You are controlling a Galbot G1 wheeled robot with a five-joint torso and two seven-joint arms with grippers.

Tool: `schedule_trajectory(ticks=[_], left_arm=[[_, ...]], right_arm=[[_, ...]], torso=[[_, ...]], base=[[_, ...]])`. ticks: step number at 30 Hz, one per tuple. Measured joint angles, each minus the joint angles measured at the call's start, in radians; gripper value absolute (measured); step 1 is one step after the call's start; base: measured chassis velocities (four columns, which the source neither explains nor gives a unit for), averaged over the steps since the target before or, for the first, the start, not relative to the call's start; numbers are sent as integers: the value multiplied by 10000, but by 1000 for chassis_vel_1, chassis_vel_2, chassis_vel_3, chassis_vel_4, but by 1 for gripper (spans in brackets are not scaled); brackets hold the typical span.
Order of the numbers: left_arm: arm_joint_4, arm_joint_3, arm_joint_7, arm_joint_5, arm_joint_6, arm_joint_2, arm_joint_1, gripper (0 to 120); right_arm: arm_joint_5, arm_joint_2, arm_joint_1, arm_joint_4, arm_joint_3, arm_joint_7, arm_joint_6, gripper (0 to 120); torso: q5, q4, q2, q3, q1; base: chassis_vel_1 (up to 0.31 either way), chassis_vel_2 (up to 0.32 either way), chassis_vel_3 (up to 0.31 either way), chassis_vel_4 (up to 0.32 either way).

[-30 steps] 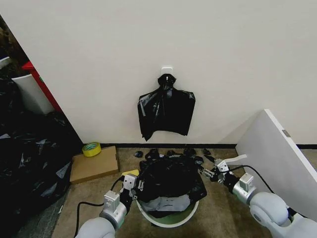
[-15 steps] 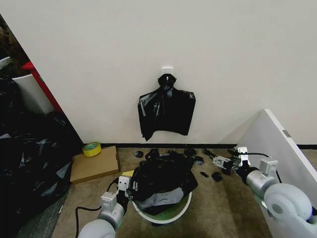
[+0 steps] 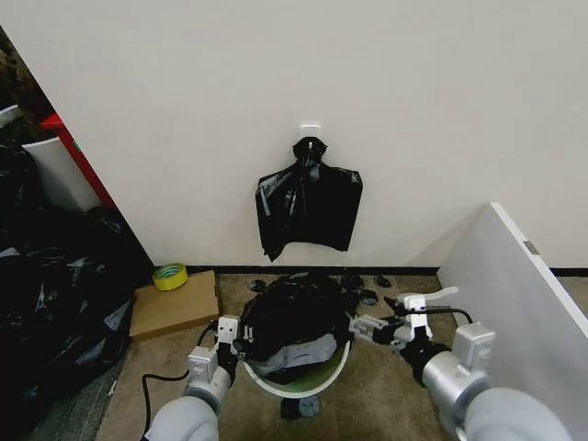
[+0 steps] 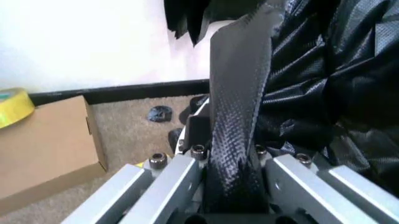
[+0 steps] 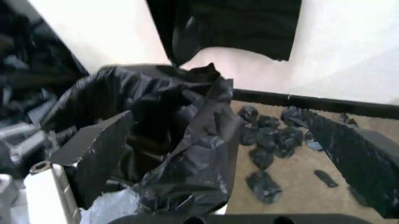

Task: Place the garbage bag over the trash bin.

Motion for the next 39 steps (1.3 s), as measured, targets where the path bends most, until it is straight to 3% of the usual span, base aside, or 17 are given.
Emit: schedule_trajectory(ticks=[5,9,13,18,20,23,26,32,39], left_arm=[[35,73,6,289,0,-92,-6,1],[35,141,37,427,7,-93,-30,1],[-31,139,67,483,7,-75,28,1],[-64,124,88,566,-3,-52,91,1],[-64,126,101,617,-18,-71,98,1],[-50,128,106,662,-28,-78,94,1],[-61,130,112,694,-41,-38,93,1],[-119,138,114,696,-56,-34,100,1],[-89,62,39,372,-223,-169,143,1]], right_arm=[[-479,-142,308,-29,-530,-118,-292,98],[-562,-223,446,-70,-841,-136,-434,86],[-905,-249,465,-200,-1051,-93,-608,68],[-1086,-300,404,-254,-1088,25,-812,54],[-1133,-322,391,-288,-1102,120,-992,41],[-1223,-326,366,-298,-1113,135,-1074,34],[-1301,-332,303,-309,-1156,146,-1239,19],[-1311,-317,305,-350,-1222,239,-1315,1],[-333,9,180,-329,-990,600,-917,0]], torso=[[0,1,0,0,0],[0,0,0,0,0],[1,1,0,0,0],[2,0,0,0,0],[2,0,0,0,0],[2,1,0,0,0],[2,0,0,0,0],[2,0,0,1,0],[2,1,0,1,0]], base=[[0,0,0,0],[0,0,0,0],[0,0,0,0],[0,0,0,0],[0,0,0,0],[0,0,0,0],[0,0,0,0],[0,0,0,0],[0,0,0,0]])
